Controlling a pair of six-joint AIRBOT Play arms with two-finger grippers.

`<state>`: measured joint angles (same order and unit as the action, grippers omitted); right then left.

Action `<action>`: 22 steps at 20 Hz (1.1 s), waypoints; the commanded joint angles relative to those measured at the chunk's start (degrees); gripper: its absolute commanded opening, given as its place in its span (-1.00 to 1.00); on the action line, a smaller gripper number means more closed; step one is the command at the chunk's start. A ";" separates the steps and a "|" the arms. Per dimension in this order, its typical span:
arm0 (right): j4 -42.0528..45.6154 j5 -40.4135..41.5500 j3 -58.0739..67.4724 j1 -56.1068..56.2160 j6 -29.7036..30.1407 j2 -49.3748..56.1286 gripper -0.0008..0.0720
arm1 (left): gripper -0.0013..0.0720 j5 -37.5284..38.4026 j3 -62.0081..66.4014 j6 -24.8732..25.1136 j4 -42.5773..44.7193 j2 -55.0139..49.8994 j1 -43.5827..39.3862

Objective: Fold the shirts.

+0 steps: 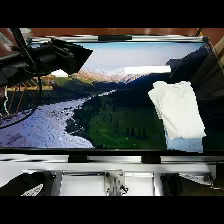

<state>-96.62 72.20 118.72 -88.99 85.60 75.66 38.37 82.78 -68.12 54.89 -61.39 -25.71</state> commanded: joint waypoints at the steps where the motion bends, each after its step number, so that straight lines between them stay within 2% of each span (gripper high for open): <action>1: 1.18 0.04 0.07 -3.48 -2.27 -2.21 -0.85 | 0.29 -0.72 0.04 2.12 0.24 -0.04 0.04; 6: 2.05 1.64 0.07 -10.51 -7.13 -4.66 -0.85 | 0.29 -5.11 0.04 2.10 0.22 -0.07 0.04; 8: 1.99 2.03 0.07 -11.72 -6.84 -4.76 -0.84 | 0.29 -5.33 0.04 2.10 0.22 -0.07 0.04; 9: 1.77 2.05 0.07 -11.72 -6.27 -4.76 -0.74 | 0.29 -5.33 0.04 2.10 0.22 -0.09 0.04; 10: 0.57 1.92 0.07 -11.72 -5.75 -4.79 -0.27 | 0.29 -5.33 0.04 2.10 0.22 -0.09 0.04; 11: -1.88 1.95 0.07 -11.72 -5.22 -4.83 0.32 | 0.29 -5.33 0.04 2.08 0.22 -0.11 0.04; 12: -4.46 2.29 0.07 -11.72 -4.39 -5.01 0.40 | 0.29 -5.33 0.04 2.08 0.22 -0.17 0.04; 14: -7.39 4.33 0.07 -11.69 -4.26 -6.14 0.39 | 0.29 -5.31 0.04 2.05 0.20 -0.55 0.04; 17: -6.51 7.61 0.07 -11.72 -4.24 -8.98 0.40 | 0.29 -5.31 0.04 2.05 0.20 -1.38 0.04; 22: -7.89 17.86 0.07 -11.28 -4.24 -13.05 0.39 | 0.29 -5.31 0.04 2.05 0.17 -3.48 0.02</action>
<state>-103.59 83.50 118.74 -100.62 81.23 64.51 33.10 82.78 -66.02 55.07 -63.86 -25.69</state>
